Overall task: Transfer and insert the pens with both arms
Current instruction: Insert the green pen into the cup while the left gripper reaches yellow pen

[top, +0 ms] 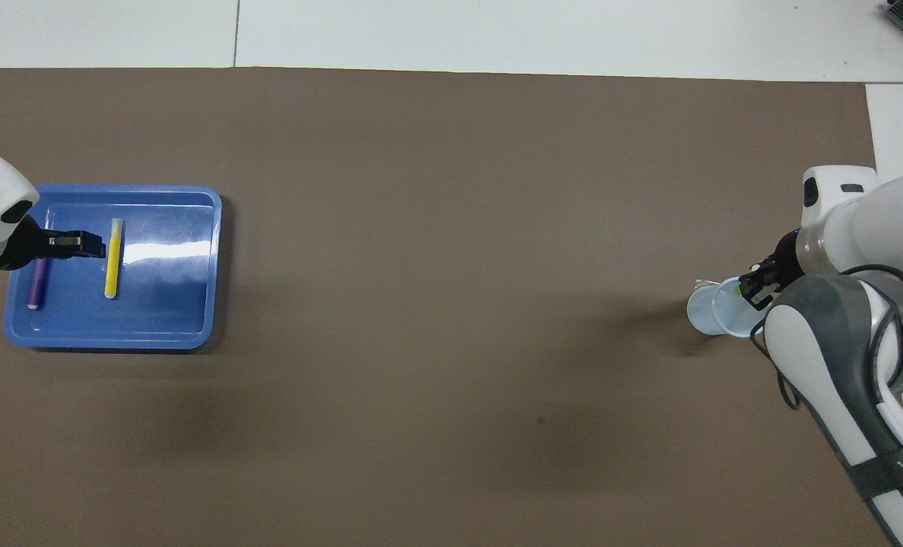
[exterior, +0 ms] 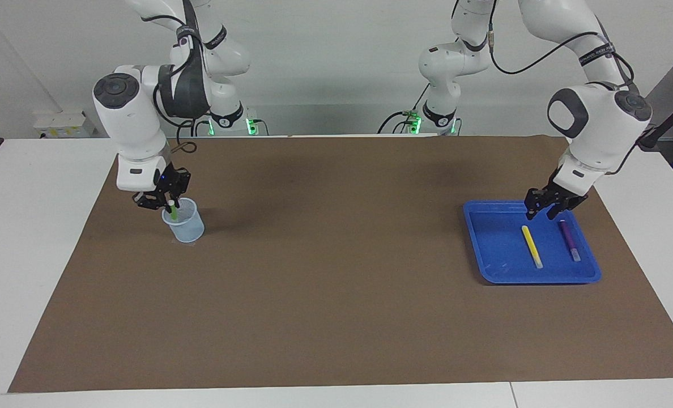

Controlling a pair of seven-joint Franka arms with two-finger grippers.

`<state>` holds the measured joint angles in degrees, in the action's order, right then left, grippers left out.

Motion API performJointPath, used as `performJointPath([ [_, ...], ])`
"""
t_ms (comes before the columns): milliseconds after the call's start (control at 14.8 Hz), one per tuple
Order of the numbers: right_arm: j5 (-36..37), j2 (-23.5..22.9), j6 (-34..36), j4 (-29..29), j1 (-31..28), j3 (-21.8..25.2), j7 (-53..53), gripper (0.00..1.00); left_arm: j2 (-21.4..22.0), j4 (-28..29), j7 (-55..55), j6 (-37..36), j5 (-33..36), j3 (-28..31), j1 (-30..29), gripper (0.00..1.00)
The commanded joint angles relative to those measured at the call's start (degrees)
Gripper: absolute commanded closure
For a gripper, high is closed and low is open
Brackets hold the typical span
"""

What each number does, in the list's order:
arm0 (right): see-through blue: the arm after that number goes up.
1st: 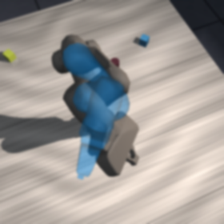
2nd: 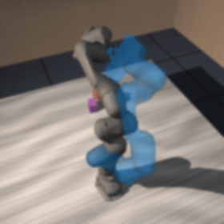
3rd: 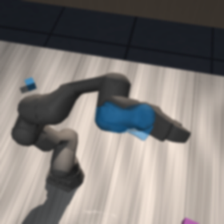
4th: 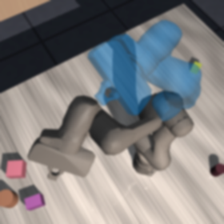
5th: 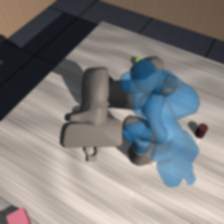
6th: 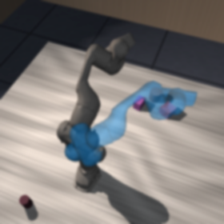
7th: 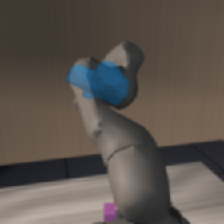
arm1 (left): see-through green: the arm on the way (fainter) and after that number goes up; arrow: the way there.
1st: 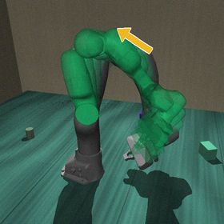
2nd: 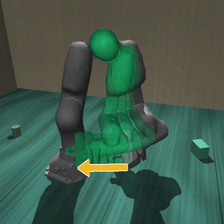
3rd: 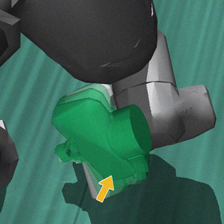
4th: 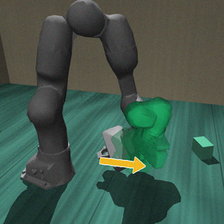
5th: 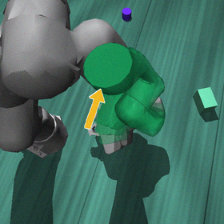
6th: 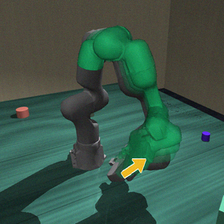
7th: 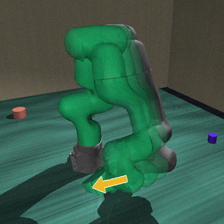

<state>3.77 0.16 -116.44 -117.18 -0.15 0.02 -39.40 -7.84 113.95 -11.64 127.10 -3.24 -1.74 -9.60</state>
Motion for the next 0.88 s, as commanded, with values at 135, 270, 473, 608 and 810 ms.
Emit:
performJointPath([
  [135,-2.71,3.80,-2.82,-5.34,-0.99,-0.73,1.69,0.19,-4.81,0.65,-0.58,8.07,1.22,-0.46,-1.12,0.43],
  [270,-2.71,3.71,-2.56,-4.73,-0.81,-0.73,1.61,0.00,-7.09,0.39,-0.49,10.53,1.22,-0.46,-1.12,0.43],
  [473,-2.71,3.71,-2.12,-3.85,-0.55,-0.73,1.87,0.00,-9.74,0.30,-0.49,14.49,1.22,-0.46,-1.12,0.43],
  [608,-2.71,3.71,-2.91,-3.23,-0.46,-0.73,2.84,0.00,-10.27,0.04,-0.49,14.85,1.13,-0.46,-1.12,0.43],
  [810,-2.71,3.89,-2.56,-0.17,0.32,-1.78,2.92,0.00,-11.67,0.04,-0.49,16.77,1.13,-0.46,-1.21,0.43],
])
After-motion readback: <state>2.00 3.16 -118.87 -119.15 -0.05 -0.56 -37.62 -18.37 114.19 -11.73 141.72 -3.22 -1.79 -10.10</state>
